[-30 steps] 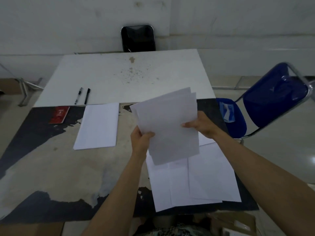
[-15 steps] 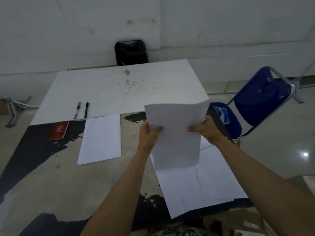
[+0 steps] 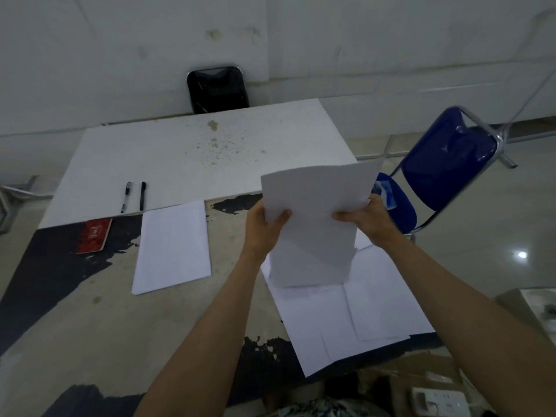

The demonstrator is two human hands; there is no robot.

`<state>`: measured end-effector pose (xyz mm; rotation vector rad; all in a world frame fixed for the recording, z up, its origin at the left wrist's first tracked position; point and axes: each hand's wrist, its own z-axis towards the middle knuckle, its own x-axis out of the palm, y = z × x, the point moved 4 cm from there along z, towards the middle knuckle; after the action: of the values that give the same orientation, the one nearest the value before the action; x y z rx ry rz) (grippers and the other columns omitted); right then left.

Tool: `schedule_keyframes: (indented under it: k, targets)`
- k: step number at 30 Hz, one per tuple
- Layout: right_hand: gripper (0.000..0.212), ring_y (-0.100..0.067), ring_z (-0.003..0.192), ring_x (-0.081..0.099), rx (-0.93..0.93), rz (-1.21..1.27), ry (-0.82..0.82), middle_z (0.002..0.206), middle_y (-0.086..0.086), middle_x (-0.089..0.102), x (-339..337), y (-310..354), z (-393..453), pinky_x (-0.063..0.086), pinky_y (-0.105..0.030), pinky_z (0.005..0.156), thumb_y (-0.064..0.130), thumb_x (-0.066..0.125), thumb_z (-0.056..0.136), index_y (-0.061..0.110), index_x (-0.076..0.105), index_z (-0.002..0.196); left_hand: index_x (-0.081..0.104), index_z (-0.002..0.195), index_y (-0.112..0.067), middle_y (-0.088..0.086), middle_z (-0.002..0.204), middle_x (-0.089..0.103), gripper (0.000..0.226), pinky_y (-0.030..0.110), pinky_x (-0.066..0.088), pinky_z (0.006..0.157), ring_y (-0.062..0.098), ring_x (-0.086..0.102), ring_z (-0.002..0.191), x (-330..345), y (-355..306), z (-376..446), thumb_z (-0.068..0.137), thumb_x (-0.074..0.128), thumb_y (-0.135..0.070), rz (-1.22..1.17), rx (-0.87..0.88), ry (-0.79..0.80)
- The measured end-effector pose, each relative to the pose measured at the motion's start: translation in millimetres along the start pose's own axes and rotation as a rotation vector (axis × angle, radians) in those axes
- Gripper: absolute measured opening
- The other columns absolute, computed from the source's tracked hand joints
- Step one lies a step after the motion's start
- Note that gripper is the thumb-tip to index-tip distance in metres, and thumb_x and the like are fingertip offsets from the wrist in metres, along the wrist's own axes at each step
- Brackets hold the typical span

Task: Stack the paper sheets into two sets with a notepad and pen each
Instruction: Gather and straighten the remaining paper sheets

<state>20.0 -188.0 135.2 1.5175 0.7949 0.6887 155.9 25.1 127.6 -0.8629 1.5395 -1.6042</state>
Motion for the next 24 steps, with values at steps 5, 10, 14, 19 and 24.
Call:
schedule_keyframes:
  k: [5,10,14,19,24]
  targets:
    - [0.047,-0.010,0.096,0.068,-0.060,-0.005,-0.025,0.104,0.003,0.070,-2,16,2,0.061,-0.030,0.079,-0.013,0.082,0.069,0.021,0.069,0.098,0.070,0.110,-0.013,0.005,0.111,0.072,0.035,0.051,0.056,0.089,0.026,0.068,0.102,2,-6,7,0.078,0.078,-0.022,0.036,0.042,-0.022]
    - [0.043,-0.010,0.096,0.070,-0.037,-0.027,-0.008,0.105,-0.003,0.071,-5,-2,2,0.059,-0.024,0.079,-0.011,0.082,0.071,0.017,0.071,0.102,0.069,0.110,-0.012,-0.002,0.106,0.072,0.036,0.046,0.058,0.086,0.021,0.068,0.098,6,7,1,0.075,0.080,-0.012,0.051,0.035,0.003]
    - [0.038,-0.008,0.089,0.071,0.001,-0.034,-0.011,0.100,-0.002,0.072,-5,-15,7,0.060,-0.027,0.075,-0.009,0.083,0.071,0.013,0.072,0.099,0.069,0.106,-0.024,-0.008,0.105,0.073,0.040,0.042,0.060,0.084,0.015,0.069,0.097,10,21,-3,0.073,0.083,-0.006,0.042,-0.062,-0.015]
    - [0.048,-0.021,0.101,0.067,0.046,-0.074,0.026,0.109,-0.008,0.070,-7,-30,15,0.059,-0.039,0.080,-0.003,0.087,0.068,0.009,0.068,0.111,0.069,0.092,-0.030,-0.017,0.091,0.074,0.036,0.034,0.058,0.075,0.006,0.070,0.084,15,30,-1,0.076,0.080,0.000,0.045,-0.115,-0.049]
    - [0.062,-0.025,0.107,0.066,0.181,-0.147,0.150,0.113,-0.005,0.071,-18,-59,22,0.058,-0.047,0.089,0.005,0.095,0.056,0.016,0.068,0.110,0.071,0.096,-0.023,-0.010,0.093,0.074,0.028,0.035,0.060,0.075,0.012,0.070,0.084,16,28,6,0.081,0.076,0.000,-0.014,-0.129,-0.069]
